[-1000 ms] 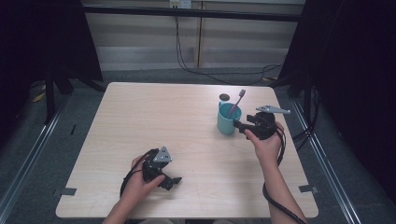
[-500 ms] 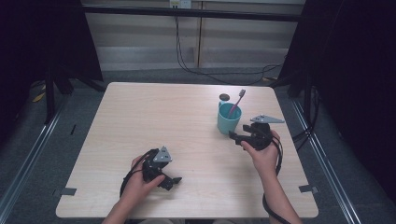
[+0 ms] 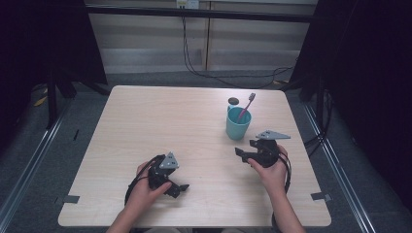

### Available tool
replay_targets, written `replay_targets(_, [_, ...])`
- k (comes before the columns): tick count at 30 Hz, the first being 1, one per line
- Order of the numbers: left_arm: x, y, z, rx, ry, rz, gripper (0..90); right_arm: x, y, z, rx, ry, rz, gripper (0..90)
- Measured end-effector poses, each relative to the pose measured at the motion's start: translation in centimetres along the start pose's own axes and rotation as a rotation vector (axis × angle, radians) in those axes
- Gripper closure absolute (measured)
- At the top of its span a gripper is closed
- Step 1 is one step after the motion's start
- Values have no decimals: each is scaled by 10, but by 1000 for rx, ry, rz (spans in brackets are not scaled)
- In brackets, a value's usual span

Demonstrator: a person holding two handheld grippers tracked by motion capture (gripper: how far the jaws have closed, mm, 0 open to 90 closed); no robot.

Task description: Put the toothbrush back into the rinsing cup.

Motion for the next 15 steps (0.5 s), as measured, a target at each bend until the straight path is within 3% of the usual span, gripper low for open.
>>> replay_targets(15, [0, 0, 0, 0, 1, 0, 0, 24, 9, -10, -25, -16, -61, 275])
Point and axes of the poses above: each handheld gripper's, and its own axes: y roughly forward along the jaws, x roughly out of its underside, z roughly to its right, the point moved 1 cm from there along y, roughly forward along the jaws, and after that the axes turned 6 degrees about z, right-handed, at the moved point
